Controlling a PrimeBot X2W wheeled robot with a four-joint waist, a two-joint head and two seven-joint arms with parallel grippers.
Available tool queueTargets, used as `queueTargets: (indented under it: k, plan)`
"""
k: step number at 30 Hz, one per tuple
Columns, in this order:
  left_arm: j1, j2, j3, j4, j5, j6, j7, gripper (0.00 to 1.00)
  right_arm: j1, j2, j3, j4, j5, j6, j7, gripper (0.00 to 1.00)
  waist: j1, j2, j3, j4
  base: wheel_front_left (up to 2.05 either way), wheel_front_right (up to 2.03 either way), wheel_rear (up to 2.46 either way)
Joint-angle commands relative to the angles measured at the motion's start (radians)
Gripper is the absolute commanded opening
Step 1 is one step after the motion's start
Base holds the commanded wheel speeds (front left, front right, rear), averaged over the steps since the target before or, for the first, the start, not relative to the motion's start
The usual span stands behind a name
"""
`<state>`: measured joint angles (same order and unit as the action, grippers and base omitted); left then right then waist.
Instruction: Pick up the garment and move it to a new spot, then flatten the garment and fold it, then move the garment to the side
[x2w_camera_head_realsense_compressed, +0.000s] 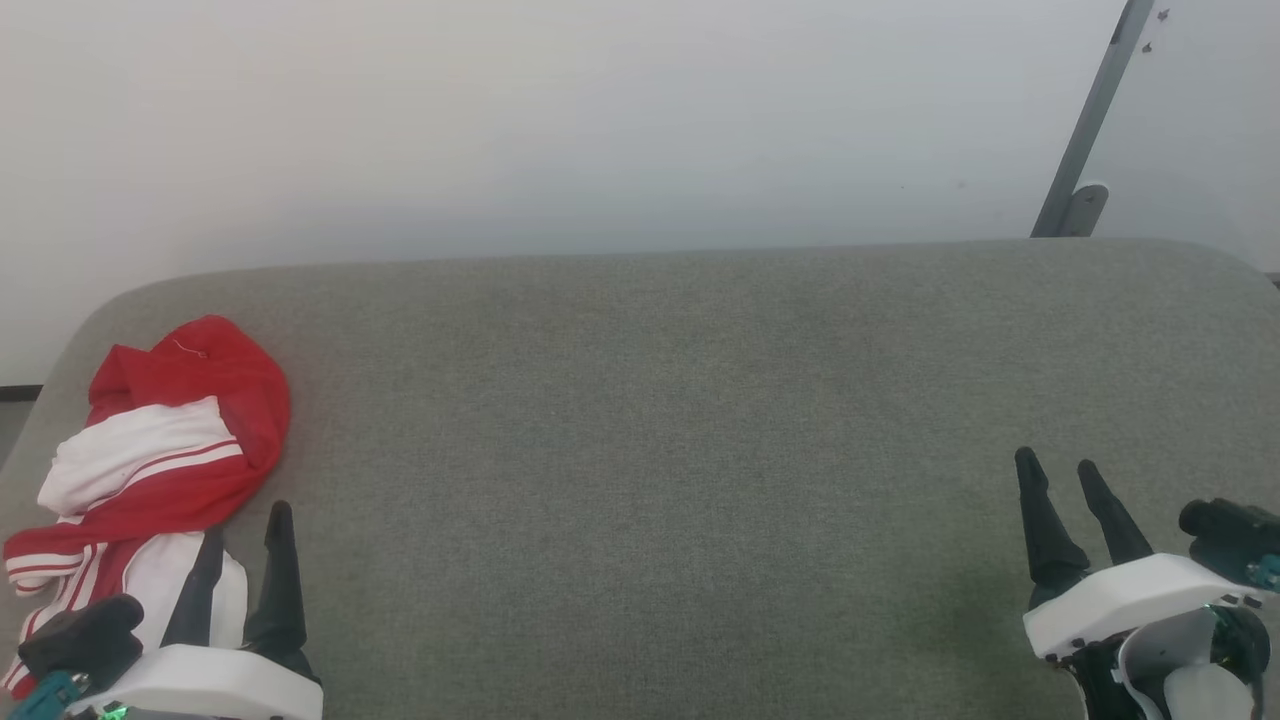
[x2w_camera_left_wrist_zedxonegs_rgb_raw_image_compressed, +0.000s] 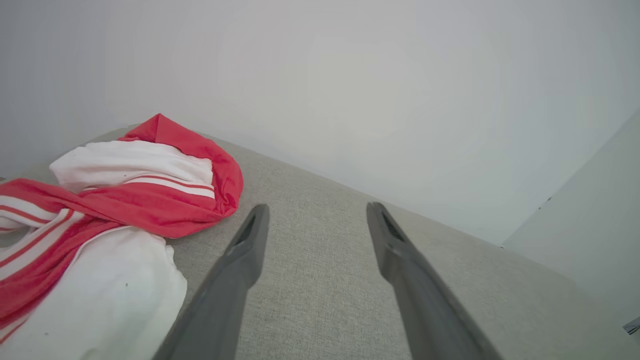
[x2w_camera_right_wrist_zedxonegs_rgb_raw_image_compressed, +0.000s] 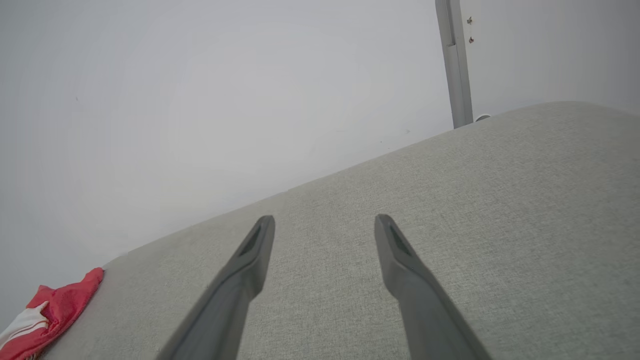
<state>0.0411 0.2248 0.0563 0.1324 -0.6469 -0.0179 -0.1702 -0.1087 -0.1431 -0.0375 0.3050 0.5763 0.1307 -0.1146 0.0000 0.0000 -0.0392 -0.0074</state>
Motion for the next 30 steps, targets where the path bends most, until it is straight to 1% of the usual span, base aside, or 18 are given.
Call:
queueTargets:
  k: [1, 13, 30]
  plan:
    - [0.005, 0.009, 0.006, -0.011, 0.032, -0.004, -0.011, 1.00, -0.022, -0.006, 0.001, -0.002, -0.024, 0.000, -0.011, 1.00, 0.0000, 0.0000, -0.001, -0.001, 0.00, 0.00, 0.00]
    - [0.012, 0.016, 0.014, -0.007, 0.148, -0.019, -0.037, 1.00, -0.024, -0.013, 0.007, -0.005, -0.130, 0.000, -0.034, 1.00, 0.0000, 0.0000, -0.005, -0.006, 0.00, 0.00, 0.00]
    - [0.017, 0.024, 0.021, 0.002, 0.269, -0.032, -0.070, 1.00, -0.016, -0.019, 0.007, -0.014, -0.256, 0.000, -0.060, 1.00, 0.0000, 0.0000, -0.015, -0.008, 0.00, 0.00, 0.00]
